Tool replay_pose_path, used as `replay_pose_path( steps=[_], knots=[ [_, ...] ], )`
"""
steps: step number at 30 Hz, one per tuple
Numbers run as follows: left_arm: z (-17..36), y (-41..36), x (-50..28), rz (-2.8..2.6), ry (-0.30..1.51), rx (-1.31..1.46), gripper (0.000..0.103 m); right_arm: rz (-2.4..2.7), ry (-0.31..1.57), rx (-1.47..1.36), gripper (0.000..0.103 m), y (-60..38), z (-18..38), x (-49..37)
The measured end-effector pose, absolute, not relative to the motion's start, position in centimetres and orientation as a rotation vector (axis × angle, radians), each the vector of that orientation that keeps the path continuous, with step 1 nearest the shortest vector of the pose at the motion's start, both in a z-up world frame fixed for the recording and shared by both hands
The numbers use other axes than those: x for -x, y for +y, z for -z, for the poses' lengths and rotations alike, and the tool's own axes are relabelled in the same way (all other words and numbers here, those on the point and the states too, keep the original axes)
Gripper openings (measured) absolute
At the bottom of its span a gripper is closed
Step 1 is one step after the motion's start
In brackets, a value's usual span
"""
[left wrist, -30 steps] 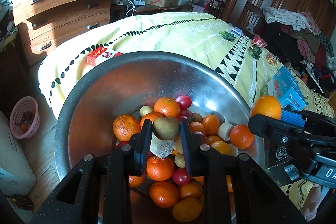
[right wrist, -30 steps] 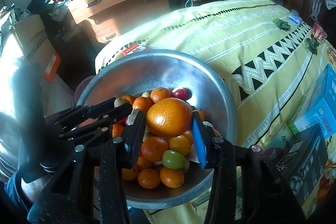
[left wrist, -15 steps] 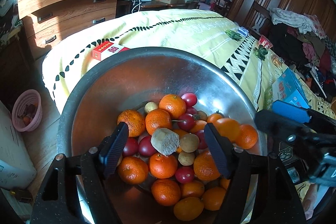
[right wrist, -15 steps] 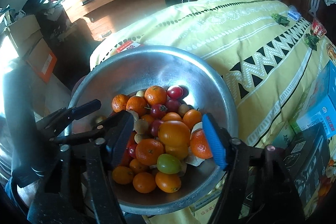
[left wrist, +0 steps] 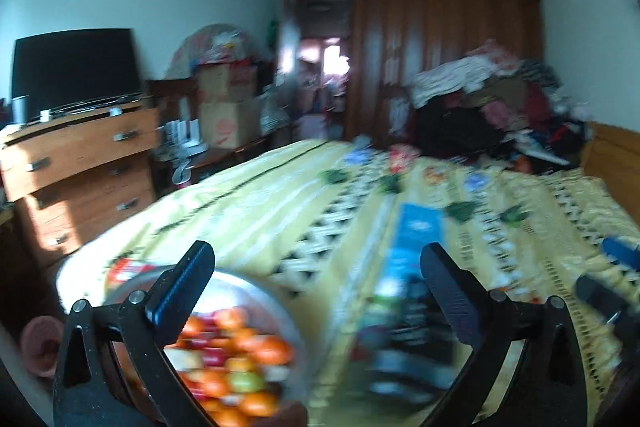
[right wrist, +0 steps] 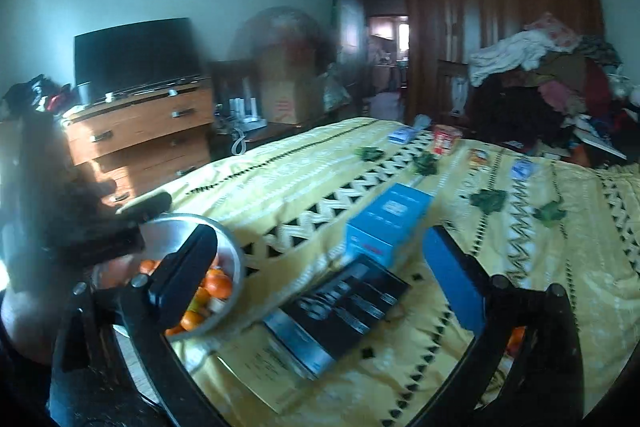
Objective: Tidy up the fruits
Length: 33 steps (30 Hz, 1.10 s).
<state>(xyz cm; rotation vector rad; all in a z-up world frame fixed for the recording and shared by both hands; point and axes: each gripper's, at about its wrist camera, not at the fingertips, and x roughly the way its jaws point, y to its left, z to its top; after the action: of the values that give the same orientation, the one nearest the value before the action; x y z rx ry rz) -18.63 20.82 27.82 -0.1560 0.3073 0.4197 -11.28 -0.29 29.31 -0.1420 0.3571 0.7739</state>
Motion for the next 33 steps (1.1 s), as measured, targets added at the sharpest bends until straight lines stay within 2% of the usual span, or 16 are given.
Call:
replay_pose_path(
  steps=[4, 10, 13, 20, 33],
  knots=[
    [-23.5, 13.3, 13.0, -0.130, 0.486, 0.187, 0.103, -0.590, 0.528, 0.173, 0.103, -7.4, -22.9, 8.4],
    [-11.7, 3.1, 5.4, 0.034, 0.823, 0.090, 0.103, -0.429, 0.845, 0.109, 0.103, -14.7, -11.7, 2.7],
    [-6.8, 1.0, 2.9, 0.009, 0.934, 0.052, 0.103, -0.379, 0.912, 0.109, 0.103, -16.7, -8.4, 0.8],
    [-1.9, -0.3, 2.1, -0.076, 0.969, 0.027, 0.103, -0.339, 0.974, 0.040, 0.103, -19.4, -4.3, -2.2],
    [-1.1, -0.1, 2.2, -0.086, 0.920, 0.045, 0.103, -0.336, 0.911, 0.064, 0.103, -19.6, -3.1, -1.9]
  ],
)
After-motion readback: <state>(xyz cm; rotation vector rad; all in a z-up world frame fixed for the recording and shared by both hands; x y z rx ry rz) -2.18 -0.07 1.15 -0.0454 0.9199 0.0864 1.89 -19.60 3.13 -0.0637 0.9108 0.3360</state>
